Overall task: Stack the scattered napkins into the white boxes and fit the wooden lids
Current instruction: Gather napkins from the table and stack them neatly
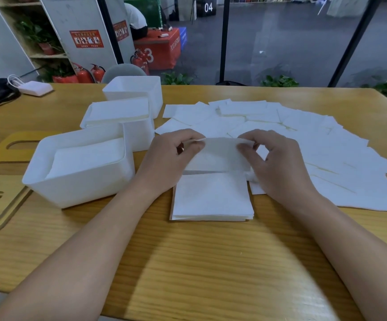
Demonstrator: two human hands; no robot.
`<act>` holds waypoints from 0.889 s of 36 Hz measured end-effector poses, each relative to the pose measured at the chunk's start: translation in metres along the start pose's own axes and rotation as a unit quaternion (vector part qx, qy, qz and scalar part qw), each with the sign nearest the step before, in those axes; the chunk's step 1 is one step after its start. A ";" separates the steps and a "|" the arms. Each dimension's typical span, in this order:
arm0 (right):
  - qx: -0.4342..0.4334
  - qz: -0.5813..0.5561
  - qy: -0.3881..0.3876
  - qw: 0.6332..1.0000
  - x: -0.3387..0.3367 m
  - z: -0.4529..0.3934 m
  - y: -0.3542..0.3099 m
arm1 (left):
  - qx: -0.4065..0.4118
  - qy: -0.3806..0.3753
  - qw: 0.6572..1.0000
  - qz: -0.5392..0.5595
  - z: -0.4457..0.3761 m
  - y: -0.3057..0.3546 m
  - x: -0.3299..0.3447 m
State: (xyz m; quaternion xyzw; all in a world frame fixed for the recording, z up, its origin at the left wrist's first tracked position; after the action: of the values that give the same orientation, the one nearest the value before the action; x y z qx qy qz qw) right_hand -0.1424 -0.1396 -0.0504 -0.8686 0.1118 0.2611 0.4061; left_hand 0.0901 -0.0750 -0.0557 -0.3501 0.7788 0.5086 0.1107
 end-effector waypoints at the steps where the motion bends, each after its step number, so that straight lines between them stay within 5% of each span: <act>1: -0.010 0.004 0.021 1.000 -0.004 -0.001 -0.003 | 0.008 0.013 1.000 0.012 0.000 0.002 -0.002; 7: 0.017 -0.078 0.039 0.996 -0.015 0.001 -0.015 | 0.001 -0.004 0.993 0.118 -0.004 0.015 -0.019; 13: 0.134 -0.096 -0.165 0.972 -0.004 0.010 -0.004 | -0.081 -0.182 0.979 0.053 0.002 0.014 -0.017; 20: 0.125 -0.015 -0.230 0.965 0.000 0.016 0.000 | -0.095 -0.262 0.960 -0.021 0.008 0.003 -0.007; 27: 0.098 0.060 -0.106 0.988 -0.007 0.007 0.011 | -0.071 -0.072 0.993 -0.068 -0.002 -0.007 -0.005; 32: 0.109 0.056 -0.107 0.987 0.006 0.011 0.019 | -0.063 -0.075 0.986 -0.137 -0.002 -0.023 0.003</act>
State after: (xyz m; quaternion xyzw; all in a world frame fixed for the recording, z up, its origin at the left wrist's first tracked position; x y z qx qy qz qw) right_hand -0.1496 -0.1435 -0.0720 -0.7784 0.1442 0.3609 0.4931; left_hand 0.1029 -0.0834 -0.0726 -0.4208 0.6793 0.5615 0.2149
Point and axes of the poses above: each hand's wrist, its own z-axis away from the middle knuckle, its own x-axis out of the palm, y = z × x, the point moved 5 cm from there along -z, towards the middle knuckle, and after that the axes turned 4 degrees about y, right-handed, at the moved point
